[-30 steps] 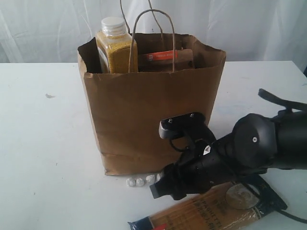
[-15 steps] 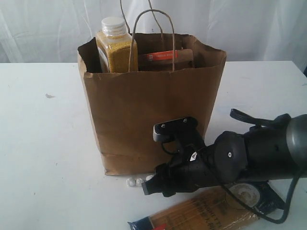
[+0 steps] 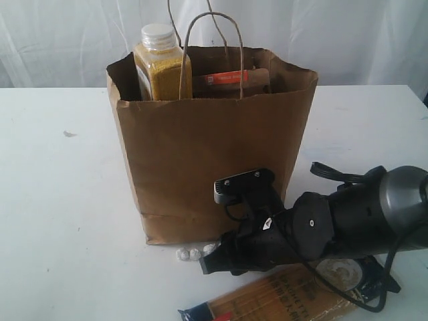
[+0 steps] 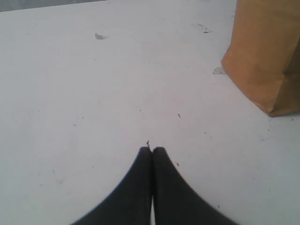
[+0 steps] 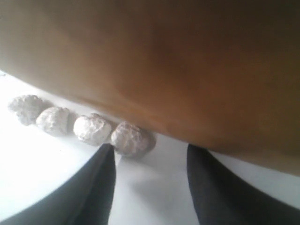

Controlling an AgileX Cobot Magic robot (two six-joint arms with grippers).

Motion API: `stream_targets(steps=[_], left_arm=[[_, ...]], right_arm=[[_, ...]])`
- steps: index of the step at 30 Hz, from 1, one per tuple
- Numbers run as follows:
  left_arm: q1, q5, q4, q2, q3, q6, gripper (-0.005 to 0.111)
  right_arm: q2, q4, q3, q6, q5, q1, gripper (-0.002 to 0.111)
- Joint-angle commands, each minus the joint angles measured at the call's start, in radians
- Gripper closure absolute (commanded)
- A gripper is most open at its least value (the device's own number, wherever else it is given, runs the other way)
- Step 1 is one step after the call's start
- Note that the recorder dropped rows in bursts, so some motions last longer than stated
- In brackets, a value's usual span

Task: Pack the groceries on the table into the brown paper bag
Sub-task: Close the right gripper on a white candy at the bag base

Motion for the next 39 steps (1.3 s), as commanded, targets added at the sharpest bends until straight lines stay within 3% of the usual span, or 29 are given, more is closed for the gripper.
stream_targets(steps=[1,20,39], left_arm=[[0.002,0.004,-0.001,-0.004,0.007,0.004,0.107],[0.002,0.004,-0.001,-0.004,0.007,0.004,0.107],[0.002,0.004,-0.001,-0.004,0.007,0.004,0.107]], right_arm=[[0.004,0.004,0.004,0.004,0.0,0.001,0.063],[0.09,0.004,-0.067,0.004,0.076,0.01,0.066],[0.083,0.004,-0.065,0.004,0.219,0.01,0.106]])
